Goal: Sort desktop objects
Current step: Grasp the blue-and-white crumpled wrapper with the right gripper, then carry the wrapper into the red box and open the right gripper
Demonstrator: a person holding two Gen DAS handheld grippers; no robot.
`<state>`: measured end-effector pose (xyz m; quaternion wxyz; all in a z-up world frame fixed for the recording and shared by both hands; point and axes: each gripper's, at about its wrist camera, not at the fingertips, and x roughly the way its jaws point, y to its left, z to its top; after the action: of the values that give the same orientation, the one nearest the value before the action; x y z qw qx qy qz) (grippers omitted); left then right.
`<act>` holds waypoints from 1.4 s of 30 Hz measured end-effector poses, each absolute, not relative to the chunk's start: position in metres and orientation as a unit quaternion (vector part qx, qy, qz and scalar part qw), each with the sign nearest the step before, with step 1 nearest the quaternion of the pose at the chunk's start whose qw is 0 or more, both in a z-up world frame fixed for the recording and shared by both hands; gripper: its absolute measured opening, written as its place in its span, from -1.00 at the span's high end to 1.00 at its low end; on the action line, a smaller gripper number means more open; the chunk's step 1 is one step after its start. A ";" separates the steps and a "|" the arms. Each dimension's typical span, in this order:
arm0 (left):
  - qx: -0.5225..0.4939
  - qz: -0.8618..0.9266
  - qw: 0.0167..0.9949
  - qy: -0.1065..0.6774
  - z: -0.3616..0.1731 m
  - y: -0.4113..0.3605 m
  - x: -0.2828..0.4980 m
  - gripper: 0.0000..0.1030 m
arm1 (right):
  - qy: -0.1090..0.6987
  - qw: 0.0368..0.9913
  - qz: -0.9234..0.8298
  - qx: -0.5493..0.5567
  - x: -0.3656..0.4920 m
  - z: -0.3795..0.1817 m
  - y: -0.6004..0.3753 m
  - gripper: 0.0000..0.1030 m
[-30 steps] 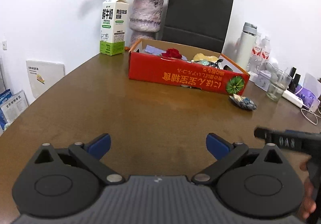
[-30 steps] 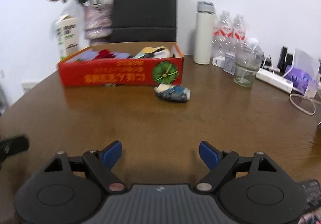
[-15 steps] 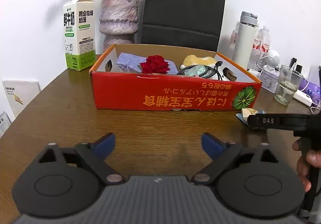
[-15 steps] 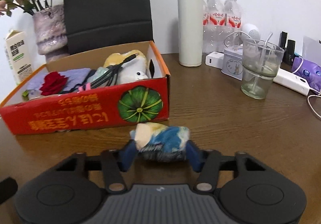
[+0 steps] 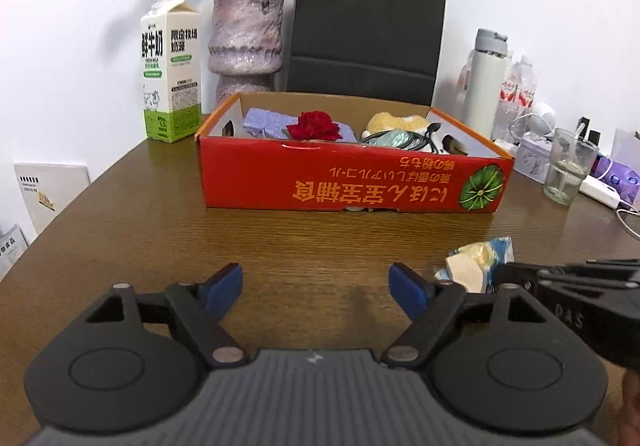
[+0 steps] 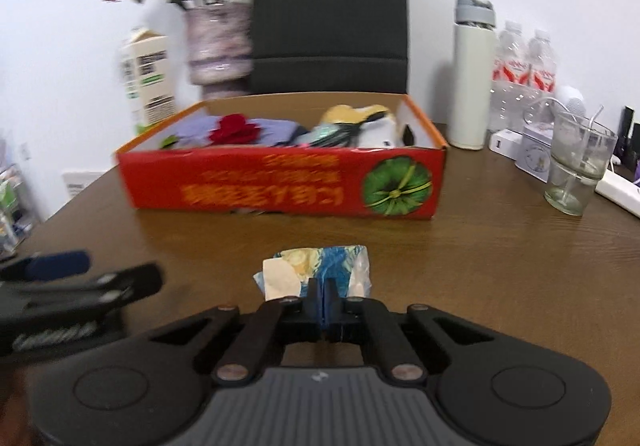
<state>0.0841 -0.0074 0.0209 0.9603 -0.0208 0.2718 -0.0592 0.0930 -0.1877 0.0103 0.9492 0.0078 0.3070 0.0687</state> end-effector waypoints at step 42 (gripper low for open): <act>-0.031 -0.148 0.967 0.206 0.152 0.009 0.091 0.91 | 0.155 0.986 0.060 0.026 0.035 0.158 -0.189 1.00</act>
<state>0.0907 0.0087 0.1517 0.9668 -0.0308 0.2064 -0.1476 0.0345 -0.1894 0.1583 0.9858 0.0258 0.1545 0.0601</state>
